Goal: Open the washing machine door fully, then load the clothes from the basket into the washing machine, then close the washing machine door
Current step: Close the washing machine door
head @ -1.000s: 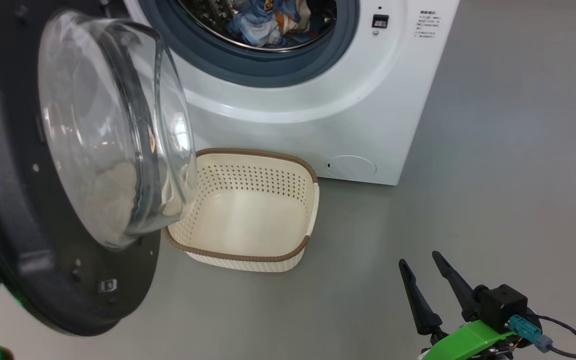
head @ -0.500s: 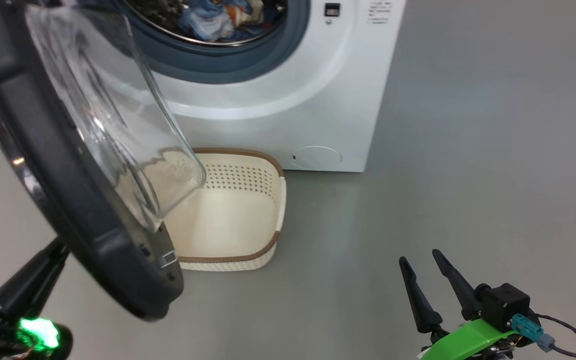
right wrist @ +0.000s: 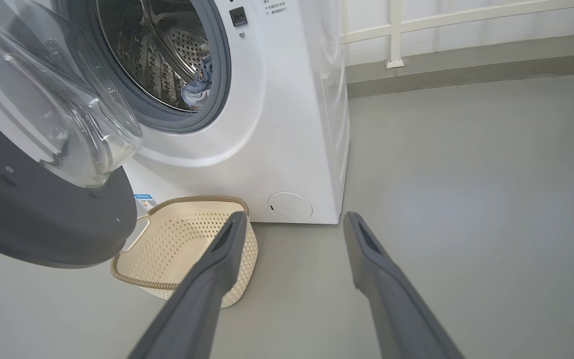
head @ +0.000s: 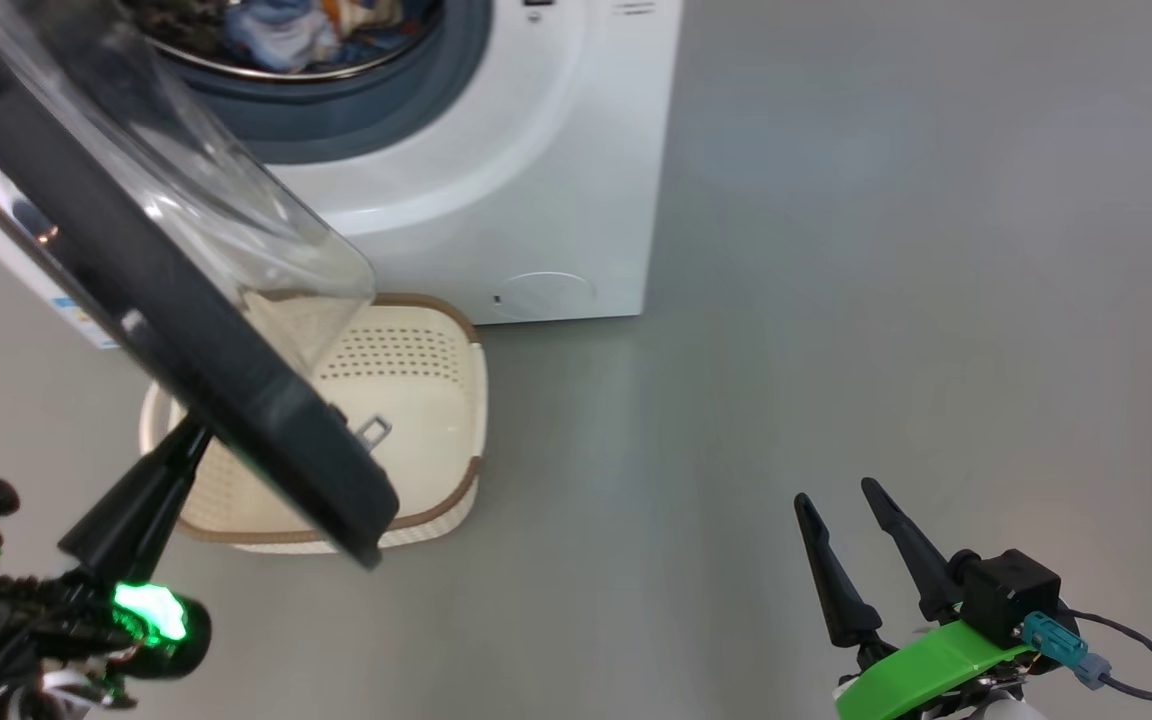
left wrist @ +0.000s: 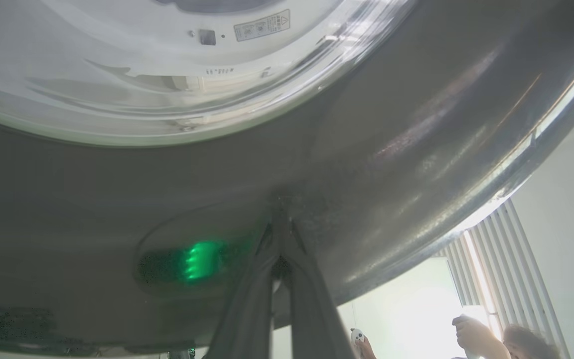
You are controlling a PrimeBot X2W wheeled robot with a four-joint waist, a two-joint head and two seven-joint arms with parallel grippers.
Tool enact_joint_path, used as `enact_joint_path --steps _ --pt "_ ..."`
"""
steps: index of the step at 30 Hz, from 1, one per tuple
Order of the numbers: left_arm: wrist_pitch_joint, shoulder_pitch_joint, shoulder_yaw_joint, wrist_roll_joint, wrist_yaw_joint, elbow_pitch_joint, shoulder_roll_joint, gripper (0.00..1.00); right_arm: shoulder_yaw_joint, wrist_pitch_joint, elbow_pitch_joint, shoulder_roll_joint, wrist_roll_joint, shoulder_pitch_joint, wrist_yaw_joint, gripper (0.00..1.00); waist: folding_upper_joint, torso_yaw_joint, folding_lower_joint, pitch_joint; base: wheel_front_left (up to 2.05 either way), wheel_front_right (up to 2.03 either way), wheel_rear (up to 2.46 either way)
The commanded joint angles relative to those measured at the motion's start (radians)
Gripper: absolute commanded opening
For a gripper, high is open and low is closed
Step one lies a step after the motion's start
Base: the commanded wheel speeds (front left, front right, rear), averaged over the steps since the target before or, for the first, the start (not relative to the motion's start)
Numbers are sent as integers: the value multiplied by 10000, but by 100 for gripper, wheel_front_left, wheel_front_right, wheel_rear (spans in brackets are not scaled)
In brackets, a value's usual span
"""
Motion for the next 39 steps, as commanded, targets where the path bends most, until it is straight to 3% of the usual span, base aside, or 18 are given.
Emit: enact_joint_path --steps 1,11,21,39 --pt "-53 -422 93 -108 -89 -141 142 0 306 -49 -234 62 167 -180 62 100 0 -418 0 156 0 0 0" --pt "-962 -1285 -293 -164 -378 360 139 0 401 -49 -291 62 361 -245 62 100 0 -1436 0 391 0 0 0" --pt "-1907 -2562 -89 156 -461 813 138 0 484 -49 -362 62 544 -340 62 100 0 -2185 0 731 0 0 0" --pt "-2517 -2231 110 410 -465 1003 137 0 168 -49 -325 62 551 -344 62 100 0 -1934 0 295 0 0 0"
